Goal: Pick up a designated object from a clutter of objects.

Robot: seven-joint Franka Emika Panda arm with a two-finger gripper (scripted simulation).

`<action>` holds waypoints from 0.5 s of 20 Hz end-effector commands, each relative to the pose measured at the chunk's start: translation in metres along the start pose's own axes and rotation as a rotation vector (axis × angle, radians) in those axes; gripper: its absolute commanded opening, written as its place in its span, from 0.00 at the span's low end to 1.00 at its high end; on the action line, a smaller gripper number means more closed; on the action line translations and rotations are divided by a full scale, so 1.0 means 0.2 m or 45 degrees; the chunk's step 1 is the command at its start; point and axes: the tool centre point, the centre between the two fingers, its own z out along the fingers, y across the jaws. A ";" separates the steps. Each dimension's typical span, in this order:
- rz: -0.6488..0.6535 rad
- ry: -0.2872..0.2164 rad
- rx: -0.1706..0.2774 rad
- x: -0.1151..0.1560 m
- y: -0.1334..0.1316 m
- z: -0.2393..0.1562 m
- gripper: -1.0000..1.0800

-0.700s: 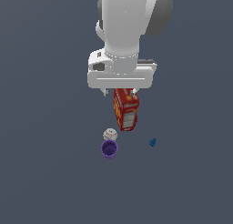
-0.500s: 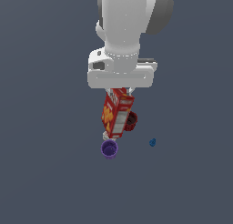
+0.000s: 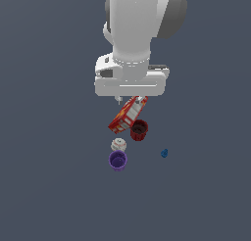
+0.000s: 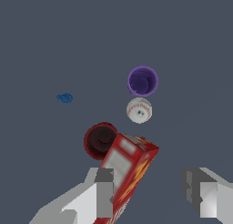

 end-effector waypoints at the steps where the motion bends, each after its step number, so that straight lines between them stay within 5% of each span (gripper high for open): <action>1: 0.020 -0.011 0.011 0.01 0.01 0.01 0.62; 10: 0.209 -0.108 0.116 0.09 0.06 0.15 0.62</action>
